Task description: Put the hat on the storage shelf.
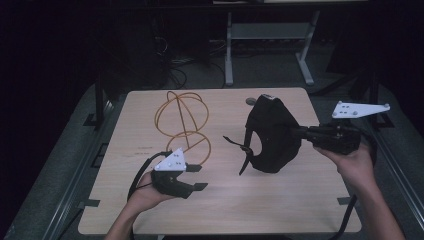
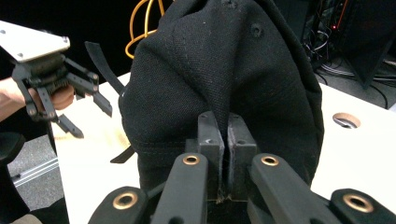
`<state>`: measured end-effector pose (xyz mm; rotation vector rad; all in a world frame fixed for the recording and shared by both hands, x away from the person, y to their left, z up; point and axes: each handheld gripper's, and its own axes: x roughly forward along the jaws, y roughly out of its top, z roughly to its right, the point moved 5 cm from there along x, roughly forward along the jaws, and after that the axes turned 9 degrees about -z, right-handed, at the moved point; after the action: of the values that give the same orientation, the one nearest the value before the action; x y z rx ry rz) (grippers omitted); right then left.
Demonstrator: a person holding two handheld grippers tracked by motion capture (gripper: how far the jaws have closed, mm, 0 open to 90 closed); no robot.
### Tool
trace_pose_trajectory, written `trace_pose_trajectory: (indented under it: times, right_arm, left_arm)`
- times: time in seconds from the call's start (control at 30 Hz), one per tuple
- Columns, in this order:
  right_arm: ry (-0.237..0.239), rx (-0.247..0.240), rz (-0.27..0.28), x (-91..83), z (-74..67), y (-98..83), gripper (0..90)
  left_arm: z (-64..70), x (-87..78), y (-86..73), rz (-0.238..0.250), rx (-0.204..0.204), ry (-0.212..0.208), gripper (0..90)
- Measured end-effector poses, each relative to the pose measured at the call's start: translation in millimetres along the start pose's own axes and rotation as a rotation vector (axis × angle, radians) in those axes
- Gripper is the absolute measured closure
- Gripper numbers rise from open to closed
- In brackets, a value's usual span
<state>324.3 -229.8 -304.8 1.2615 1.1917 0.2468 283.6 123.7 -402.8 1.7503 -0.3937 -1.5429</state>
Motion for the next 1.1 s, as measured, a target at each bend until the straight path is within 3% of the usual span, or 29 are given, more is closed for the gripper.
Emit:
trace_pose_trajectory:
  times: [0.33, 0.53, 1.1]
  right_arm:
    - [-0.001, -0.030, -0.011, 6.7, -0.1, 25.6, 87.0]
    - [0.004, -0.054, -0.022, 11.6, -2.7, 38.6, 87.0]
    - [0.041, -0.142, -0.039, 30.4, -18.2, 94.8, 87.1]
  left_arm:
    - [4.6, 11.6, -11.1, -0.008, 0.019, 0.011, 28.0]
    - [7.0, 15.5, -16.7, -0.028, 0.039, 0.028, 24.4]
    - [4.8, 16.1, -22.8, -0.024, 0.023, 0.039, 24.1]
